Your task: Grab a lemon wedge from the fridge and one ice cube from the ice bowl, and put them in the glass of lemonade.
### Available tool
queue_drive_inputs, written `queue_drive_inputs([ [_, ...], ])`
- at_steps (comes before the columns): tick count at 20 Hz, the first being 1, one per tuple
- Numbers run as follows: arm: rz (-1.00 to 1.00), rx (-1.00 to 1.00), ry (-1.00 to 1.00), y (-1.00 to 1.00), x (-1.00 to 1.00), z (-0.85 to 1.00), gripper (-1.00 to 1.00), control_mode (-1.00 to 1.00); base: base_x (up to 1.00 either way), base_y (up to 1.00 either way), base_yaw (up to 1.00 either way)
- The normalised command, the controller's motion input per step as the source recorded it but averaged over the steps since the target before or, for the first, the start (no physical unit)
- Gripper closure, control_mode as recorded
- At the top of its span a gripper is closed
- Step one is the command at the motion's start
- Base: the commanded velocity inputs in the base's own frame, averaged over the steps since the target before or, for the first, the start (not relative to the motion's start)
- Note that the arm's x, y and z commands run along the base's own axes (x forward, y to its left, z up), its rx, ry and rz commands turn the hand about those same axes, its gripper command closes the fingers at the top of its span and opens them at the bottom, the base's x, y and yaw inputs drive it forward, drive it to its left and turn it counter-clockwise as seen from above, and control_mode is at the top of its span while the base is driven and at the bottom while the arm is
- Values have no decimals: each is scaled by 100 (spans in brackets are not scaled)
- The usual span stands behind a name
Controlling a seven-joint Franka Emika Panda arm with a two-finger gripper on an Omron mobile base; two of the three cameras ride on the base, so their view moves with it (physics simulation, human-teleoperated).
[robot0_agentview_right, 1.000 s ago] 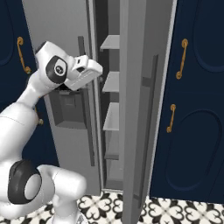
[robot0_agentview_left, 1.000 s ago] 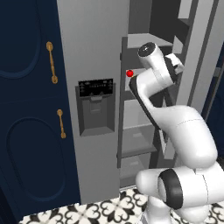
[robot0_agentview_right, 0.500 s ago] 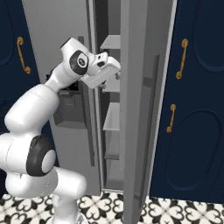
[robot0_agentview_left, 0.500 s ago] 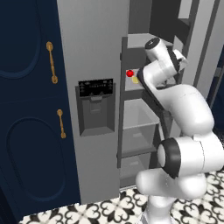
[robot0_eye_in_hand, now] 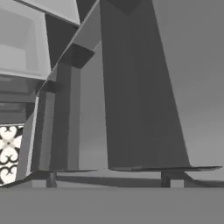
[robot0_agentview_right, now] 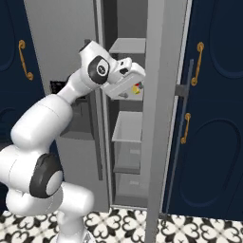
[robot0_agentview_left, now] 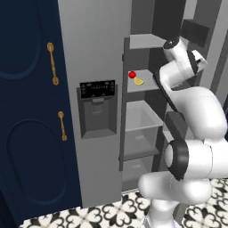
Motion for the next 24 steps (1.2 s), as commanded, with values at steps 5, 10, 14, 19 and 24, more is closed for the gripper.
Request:
queue_drive_inputs([
  [5, 0, -4, -14, -64, -29, 0, -100, -100, 0, 0, 0],
  [10, 0, -4, -11, -67, -20, 0, -100, -100, 0, 0, 0],
  [14, 0, -3, -6, -58, -16, 0, -100, -100, 0, 0, 0],
  [19, 0, -2, 0, -40, 0, 3, -100, -100, 0, 0, 0],
  [24, 0, -3, 0, 77, 0, 14, -100, -100, 0, 0, 0],
])
